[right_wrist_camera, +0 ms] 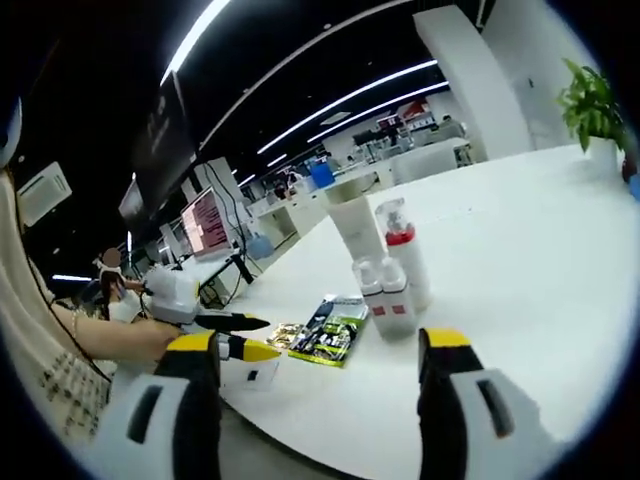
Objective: Arrange the skincare products in the storage area until every visible bottle or jar stands upright without overlapping.
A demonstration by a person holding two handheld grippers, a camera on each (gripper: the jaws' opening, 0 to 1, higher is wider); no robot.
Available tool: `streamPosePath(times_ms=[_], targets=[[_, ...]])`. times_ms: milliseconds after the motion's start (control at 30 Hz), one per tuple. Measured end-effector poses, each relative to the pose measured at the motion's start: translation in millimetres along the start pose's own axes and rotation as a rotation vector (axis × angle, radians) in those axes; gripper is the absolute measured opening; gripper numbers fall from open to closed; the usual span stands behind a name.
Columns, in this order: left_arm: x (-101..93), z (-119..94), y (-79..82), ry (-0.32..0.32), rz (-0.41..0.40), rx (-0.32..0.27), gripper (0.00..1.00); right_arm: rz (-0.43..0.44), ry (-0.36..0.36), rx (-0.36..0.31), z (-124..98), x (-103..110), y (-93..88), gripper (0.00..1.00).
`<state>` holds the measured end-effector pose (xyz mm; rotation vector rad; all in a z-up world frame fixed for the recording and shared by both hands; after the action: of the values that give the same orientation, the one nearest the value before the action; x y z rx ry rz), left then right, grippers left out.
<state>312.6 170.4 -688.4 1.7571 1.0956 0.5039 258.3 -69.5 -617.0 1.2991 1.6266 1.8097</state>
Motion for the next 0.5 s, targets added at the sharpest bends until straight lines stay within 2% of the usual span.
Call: streamPosePath(times_ms=[133,333,500], targets=[[1.5,-17,5.4,-0.010,-0.026,-0.022,0.73,-0.011,0.013,-0.019,-1,2,1.2,0.87],[5.2,-37,10.1,-0.002,-0.024,-0.047,0.81,-0.004,0.012,-0.046,-3,1,3.5,0.89],[3.5,-53,9.1,-0.004,-0.031,-0.049,0.86,-0.038,0.023,-0.071,-4,3,6.0,0.92]])
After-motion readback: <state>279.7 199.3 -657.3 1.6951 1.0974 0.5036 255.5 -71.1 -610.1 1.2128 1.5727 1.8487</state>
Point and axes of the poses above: the point that each gripper's makers call its tool centre point, and the gripper's own axes: z roughly forward along the fingers, x roughly to its left, y roughly out of its top, the point moved 5 cm from there along -z, roughly backward along the fingers, and after that the axes turned 10 degrees about -x, right-handed, at the moved point
